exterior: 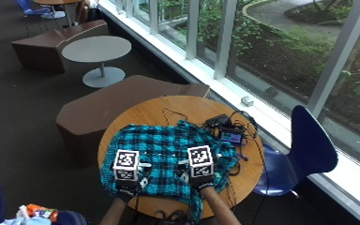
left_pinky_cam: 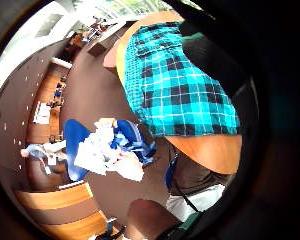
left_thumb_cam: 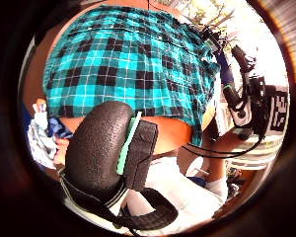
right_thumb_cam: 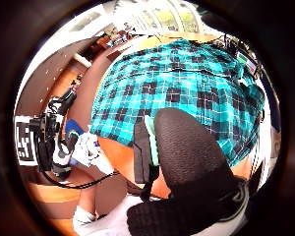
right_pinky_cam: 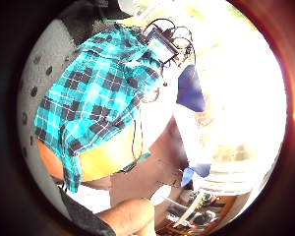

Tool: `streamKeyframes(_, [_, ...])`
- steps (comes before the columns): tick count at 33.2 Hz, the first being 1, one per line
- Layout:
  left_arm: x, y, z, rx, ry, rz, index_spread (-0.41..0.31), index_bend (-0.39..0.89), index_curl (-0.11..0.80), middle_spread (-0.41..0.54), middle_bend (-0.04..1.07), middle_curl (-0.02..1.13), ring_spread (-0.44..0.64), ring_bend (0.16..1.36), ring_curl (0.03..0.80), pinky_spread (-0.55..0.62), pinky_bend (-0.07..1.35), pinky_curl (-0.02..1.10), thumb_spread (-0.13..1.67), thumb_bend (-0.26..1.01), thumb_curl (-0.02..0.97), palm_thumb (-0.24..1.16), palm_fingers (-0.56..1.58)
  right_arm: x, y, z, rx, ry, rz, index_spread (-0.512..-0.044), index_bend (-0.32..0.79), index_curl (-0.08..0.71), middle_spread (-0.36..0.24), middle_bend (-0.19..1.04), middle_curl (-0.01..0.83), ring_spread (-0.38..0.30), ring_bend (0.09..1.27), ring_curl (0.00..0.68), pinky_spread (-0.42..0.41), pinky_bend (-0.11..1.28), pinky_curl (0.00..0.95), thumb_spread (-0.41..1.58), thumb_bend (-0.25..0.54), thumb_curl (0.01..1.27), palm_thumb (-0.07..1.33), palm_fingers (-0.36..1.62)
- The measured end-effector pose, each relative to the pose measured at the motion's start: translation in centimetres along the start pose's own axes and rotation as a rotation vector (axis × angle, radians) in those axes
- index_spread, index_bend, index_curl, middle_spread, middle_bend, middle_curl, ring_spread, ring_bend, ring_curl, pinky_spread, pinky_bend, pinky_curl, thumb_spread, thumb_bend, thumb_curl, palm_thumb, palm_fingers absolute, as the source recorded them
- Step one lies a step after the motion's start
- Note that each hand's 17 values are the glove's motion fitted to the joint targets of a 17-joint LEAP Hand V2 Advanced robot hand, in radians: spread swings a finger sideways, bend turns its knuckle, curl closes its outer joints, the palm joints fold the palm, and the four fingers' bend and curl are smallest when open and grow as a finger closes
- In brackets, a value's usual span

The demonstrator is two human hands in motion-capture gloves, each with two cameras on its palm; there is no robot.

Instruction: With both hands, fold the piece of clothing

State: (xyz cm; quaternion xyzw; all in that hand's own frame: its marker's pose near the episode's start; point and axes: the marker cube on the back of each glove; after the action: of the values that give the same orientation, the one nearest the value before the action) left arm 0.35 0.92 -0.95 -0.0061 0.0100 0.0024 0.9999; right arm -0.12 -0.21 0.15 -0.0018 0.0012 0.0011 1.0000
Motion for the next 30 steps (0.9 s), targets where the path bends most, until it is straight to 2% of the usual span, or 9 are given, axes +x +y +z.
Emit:
streamKeyframes(1, [0.0,0.1,0.0,-0.002,0.002,0.001,-0.043,0.08,0.021,0.004,0.24,0.07,0.06,0.45,0.09,0.11,0.44,0.08,0.43,0.04,0.024,0.07,0.57,0.0,0.0,0.0,-0.001,0.001,-0.001,-0.181,0.18,0.048,-0.016,0.22,0.056,0.046,0.26,0.049,0.128,0.42,0.094,0.45,0.146,0.06,0.23,0.44])
streamKeyframes(6, [-0.2,0.1,0.4,0.006,0.003,0.006,-0.061,0.09,0.058,0.011,0.24,0.16,0.1,0.52,0.191,0.17,0.51,0.18,0.74,0.03,0.059,0.08,0.5,-0.2,0.3,-0.2,-0.01,0.0,-0.019,-0.273,0.16,0.125,-0.017,0.21,0.114,0.078,0.28,0.115,0.196,0.46,0.179,0.78,0.15,0.1,0.26,0.4])
streamKeyframes(13, [-1.0,1.2,-0.2,-0.011,-0.01,0.009,-0.073,0.11,0.097,0.021,0.24,0.23,0.12,0.56,0.238,0.22,0.55,0.22,0.96,0.01,0.104,0.08,0.46,-0.1,1.0,-0.1,-0.011,0.021,-0.024,-0.329,0.15,0.172,-0.02,0.2,0.171,0.1,0.29,0.153,0.24,0.48,0.226,1.02,0.126,0.15,0.27,0.37])
streamKeyframes(16, [-1.4,1.4,1.1,-0.032,-0.008,0.062,-0.076,0.11,0.111,0.024,0.24,0.25,0.13,0.56,0.248,0.23,0.56,0.23,1.02,-0.01,0.121,0.08,0.45,-0.3,2.3,0.7,-0.057,-0.024,-0.069,-0.341,0.15,0.185,-0.016,0.19,0.19,0.105,0.29,0.164,0.25,0.48,0.241,1.08,0.112,0.16,0.27,0.36])
streamKeyframes(19, [-1.9,2.5,3.4,-0.123,-0.051,0.115,-0.078,0.11,0.125,0.026,0.24,0.26,0.13,0.57,0.257,0.24,0.57,0.24,1.05,0.01,0.15,0.13,0.43,-0.8,4.5,3.1,-0.171,-0.077,-0.146,-0.346,0.14,0.194,-0.015,0.19,0.204,0.112,0.3,0.177,0.256,0.5,0.254,1.11,0.079,0.17,0.25,0.37])
streamKeyframes(24, [-4.0,3.6,8.6,-0.274,-0.191,0.109,-0.08,0.12,0.144,0.039,0.22,0.28,0.14,0.58,0.27,0.25,0.57,0.26,1.08,0.01,0.185,0.18,0.39,-1.1,7.6,8.2,-0.376,-0.049,-0.216,-0.327,0.1,0.19,-0.012,0.2,0.232,0.117,0.35,0.201,0.243,0.53,0.278,1.07,0.031,0.2,0.24,0.38])
streamKeyframes(27, [-5.2,3.3,10.6,-0.233,-0.144,0.106,-0.079,0.12,0.157,0.046,0.21,0.29,0.14,0.59,0.278,0.25,0.58,0.26,1.11,0.01,0.194,0.2,0.37,-0.4,7.9,9.5,-0.379,-0.038,-0.192,-0.315,0.1,0.188,-0.011,0.2,0.246,0.119,0.37,0.216,0.235,0.55,0.291,1.07,0.042,0.23,0.3,0.38])
streamKeyframes(30, [-6.0,2.8,11.2,-0.068,-0.081,0.099,-0.084,0.15,0.176,0.044,0.19,0.3,0.12,0.59,0.28,0.23,0.59,0.27,1.16,-0.02,0.189,0.16,0.4,0.6,7.4,9.6,-0.305,-0.05,-0.149,-0.302,0.12,0.192,-0.016,0.19,0.255,0.09,0.39,0.229,0.192,0.56,0.301,1.09,0.059,0.25,0.37,0.41])
